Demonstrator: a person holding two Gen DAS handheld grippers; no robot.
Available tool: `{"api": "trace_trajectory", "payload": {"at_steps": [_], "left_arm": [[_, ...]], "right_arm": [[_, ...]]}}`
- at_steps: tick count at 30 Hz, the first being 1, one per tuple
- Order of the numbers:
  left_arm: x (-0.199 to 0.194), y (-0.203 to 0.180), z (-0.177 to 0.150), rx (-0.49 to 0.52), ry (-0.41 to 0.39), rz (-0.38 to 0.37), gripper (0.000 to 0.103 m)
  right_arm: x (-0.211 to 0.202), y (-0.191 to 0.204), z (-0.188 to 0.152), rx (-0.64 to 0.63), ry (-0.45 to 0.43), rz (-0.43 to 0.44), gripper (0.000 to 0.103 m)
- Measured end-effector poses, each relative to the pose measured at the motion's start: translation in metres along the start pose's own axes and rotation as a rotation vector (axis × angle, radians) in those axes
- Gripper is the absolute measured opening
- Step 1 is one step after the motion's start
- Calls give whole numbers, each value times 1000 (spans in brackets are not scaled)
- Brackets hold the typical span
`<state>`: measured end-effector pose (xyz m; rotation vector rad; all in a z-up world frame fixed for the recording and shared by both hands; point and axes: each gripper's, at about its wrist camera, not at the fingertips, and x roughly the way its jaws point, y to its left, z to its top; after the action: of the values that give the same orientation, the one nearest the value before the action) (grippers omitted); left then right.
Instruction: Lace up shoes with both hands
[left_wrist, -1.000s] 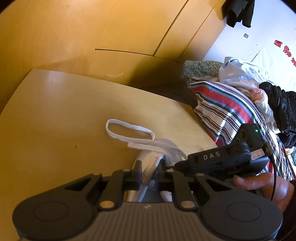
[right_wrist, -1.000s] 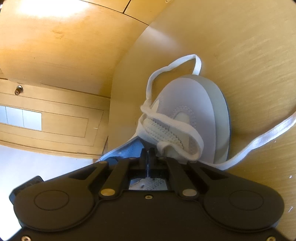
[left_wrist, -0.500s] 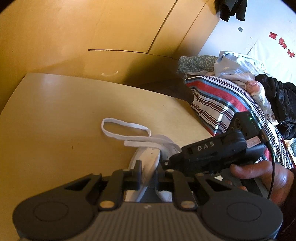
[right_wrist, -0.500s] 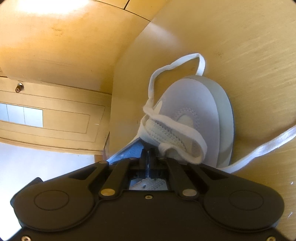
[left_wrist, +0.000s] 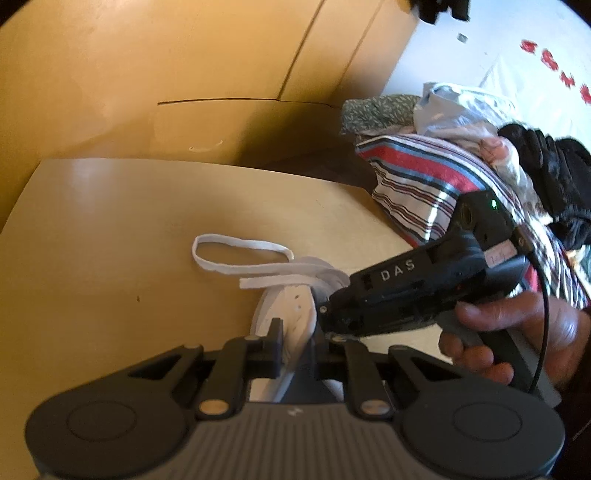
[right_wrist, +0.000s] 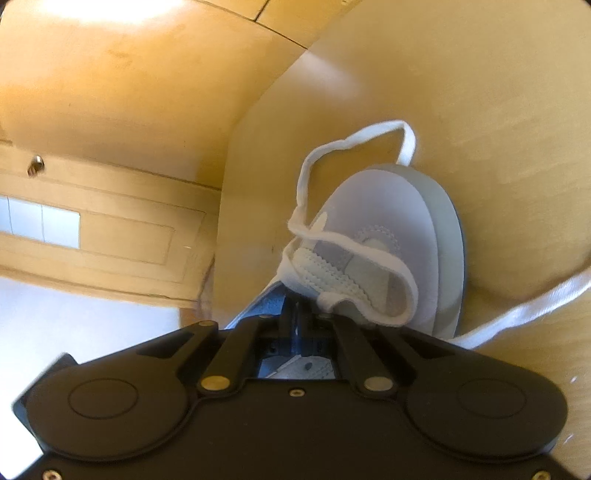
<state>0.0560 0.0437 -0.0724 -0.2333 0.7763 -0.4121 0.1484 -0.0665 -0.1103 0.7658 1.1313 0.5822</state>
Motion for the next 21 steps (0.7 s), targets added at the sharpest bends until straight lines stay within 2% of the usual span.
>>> {"api": "trace_trajectory", "payload": {"at_steps": [2,4,8,11,17,21], "left_arm": [[0,-1,0,19,1,6,14],[0,-8,1,86,0,27,14],[-1,-18,0,197,-12,73,14],[0,-22,1,244,-20,87,14],[7,-23,8,275,-26,99,20],[9,-23,11,245,-37,102,12]], "right_arm": [[1,4,0,-40,4,-23,0],[2,6,1,-68,10,-39,0],[0,-5,3,-44,31,-11,0],[0,-9,6,-37,45,2,0],[-5,-7,3,-57,48,-2,0],[-8,-8,3,-68,53,2,0]]}}
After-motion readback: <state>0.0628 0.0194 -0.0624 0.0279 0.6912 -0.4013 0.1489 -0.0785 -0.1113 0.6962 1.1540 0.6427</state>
